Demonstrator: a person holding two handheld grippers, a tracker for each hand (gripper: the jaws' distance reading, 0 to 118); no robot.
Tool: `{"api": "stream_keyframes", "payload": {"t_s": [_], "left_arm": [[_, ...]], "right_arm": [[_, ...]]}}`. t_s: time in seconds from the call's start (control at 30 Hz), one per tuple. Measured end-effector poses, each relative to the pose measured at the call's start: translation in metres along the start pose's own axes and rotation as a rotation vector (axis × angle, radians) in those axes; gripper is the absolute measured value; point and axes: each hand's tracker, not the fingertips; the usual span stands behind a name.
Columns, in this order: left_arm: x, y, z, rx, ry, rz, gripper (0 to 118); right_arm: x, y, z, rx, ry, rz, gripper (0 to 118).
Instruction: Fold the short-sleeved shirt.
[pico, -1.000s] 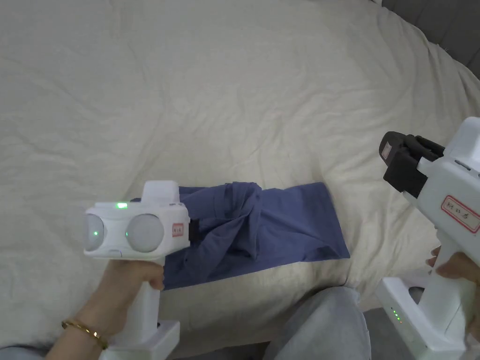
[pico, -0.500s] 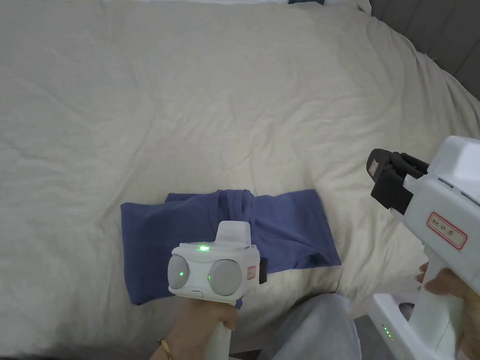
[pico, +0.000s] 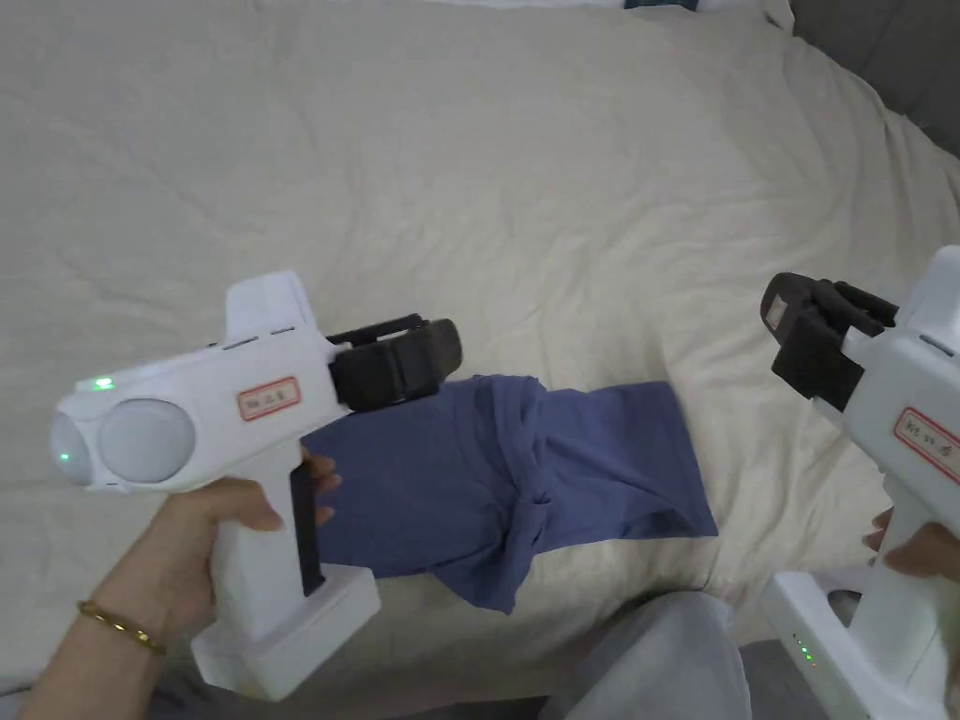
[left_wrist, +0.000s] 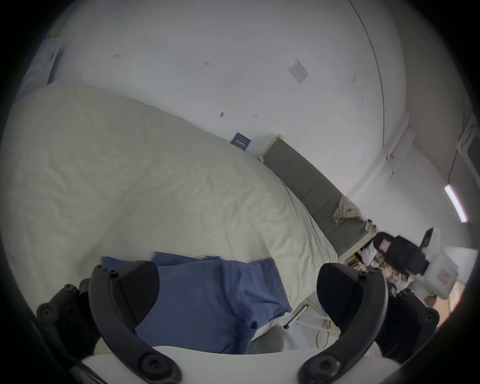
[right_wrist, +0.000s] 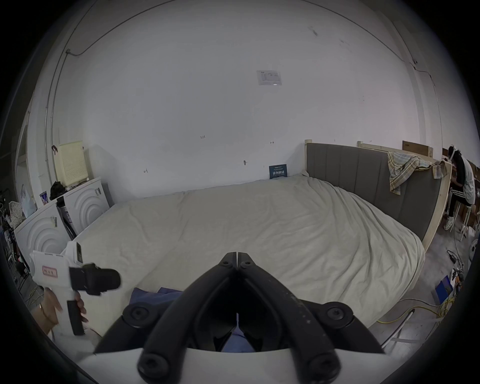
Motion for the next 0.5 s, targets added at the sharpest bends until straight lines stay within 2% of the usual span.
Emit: {"api": "stream_keyframes", "payload": {"t_s": [0.13,0.23,0.4,0.5], "left_arm": [[-0.058,-0.004,0.015,-0.051,0.05,0.141,118],[-0.096,-0.023,0.024,-0.069,0.084,0.266,118],[-0.125,-0.051,0.018,-0.156,0.002,0.449,118],[-0.128,-0.062,0.003,-0.207,-0.05,0.471,116]], "right_arm": [[-0.006,0.003,-0.006,-0.01,0.013,0.006,2],[-0.012,0.002,-0.013,-0.043,0.008,0.04,2],[-0.017,0.003,-0.025,-0.069,0.011,0.051,2],[-0.018,0.005,-0.029,-0.08,0.008,0.045,2]]}}
